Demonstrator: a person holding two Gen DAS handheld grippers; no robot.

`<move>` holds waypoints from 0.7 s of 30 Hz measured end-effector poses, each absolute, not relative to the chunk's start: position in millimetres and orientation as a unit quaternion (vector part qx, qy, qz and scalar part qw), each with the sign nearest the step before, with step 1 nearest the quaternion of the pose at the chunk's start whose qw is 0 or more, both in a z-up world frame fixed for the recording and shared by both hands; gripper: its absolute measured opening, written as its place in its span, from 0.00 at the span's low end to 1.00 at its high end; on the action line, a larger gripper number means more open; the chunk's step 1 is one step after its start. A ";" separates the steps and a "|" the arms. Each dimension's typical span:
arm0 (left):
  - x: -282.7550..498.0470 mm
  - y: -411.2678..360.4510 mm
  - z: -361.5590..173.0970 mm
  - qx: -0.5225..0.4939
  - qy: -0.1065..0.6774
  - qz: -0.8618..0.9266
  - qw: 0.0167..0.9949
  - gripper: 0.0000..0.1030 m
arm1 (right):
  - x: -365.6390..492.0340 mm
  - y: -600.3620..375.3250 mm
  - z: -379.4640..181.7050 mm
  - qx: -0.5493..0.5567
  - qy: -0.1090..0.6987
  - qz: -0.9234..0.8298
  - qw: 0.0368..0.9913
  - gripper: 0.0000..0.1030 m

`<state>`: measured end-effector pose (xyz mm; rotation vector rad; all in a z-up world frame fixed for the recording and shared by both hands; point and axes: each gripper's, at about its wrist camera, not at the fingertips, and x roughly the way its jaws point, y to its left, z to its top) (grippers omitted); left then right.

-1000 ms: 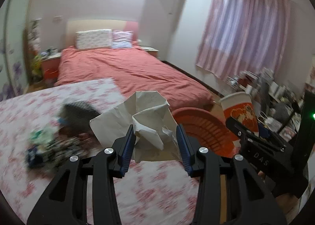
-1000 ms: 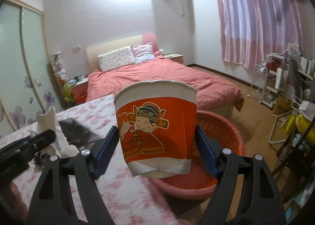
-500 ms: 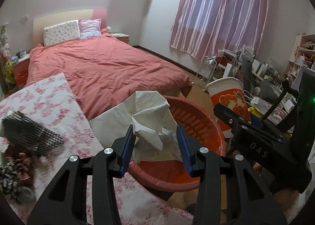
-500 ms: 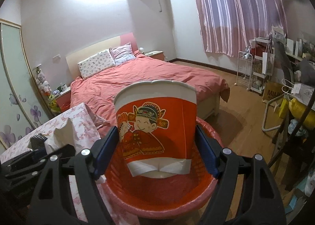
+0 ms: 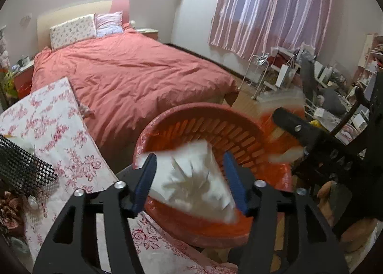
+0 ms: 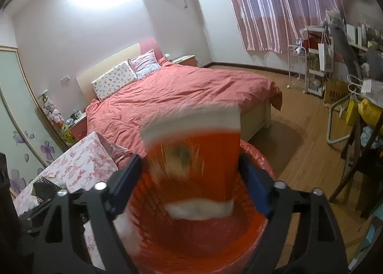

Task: Collect trash
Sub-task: 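Carry the red cup and white tissue into the orange basket and release both, then grasp the floral cloth with the right tool while the left tool grasps the clear tray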

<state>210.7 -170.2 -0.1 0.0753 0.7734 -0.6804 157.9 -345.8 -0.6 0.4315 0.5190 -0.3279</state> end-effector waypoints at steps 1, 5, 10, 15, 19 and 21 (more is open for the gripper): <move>211.1 -169.5 -2.7 0.035 0.375 -0.324 0.868 0.60 | 156.8 -346.3 -1.6 0.211 0.254 -0.162 0.930 0.85; 212.6 -159.1 -4.6 0.040 0.385 -0.300 0.872 0.65 | 150.2 -341.4 -1.5 0.188 0.253 -0.180 0.932 0.87; 207.0 -132.9 3.2 0.048 0.380 -0.260 0.886 0.71 | 146.8 -321.8 8.9 0.151 0.249 -0.181 0.939 0.87; 195.7 -93.2 15.3 0.052 0.367 -0.227 0.901 0.72 | 148.8 -282.5 27.3 0.116 0.248 -0.145 0.951 0.87; 188.0 -55.4 22.3 0.037 0.367 -0.200 0.908 0.76 | 152.4 -242.8 37.0 0.105 0.252 -0.100 0.957 0.86; 184.1 -33.5 25.1 0.031 0.362 -0.182 0.913 0.78 | 156.0 -217.7 40.3 0.098 0.258 -0.071 0.958 0.84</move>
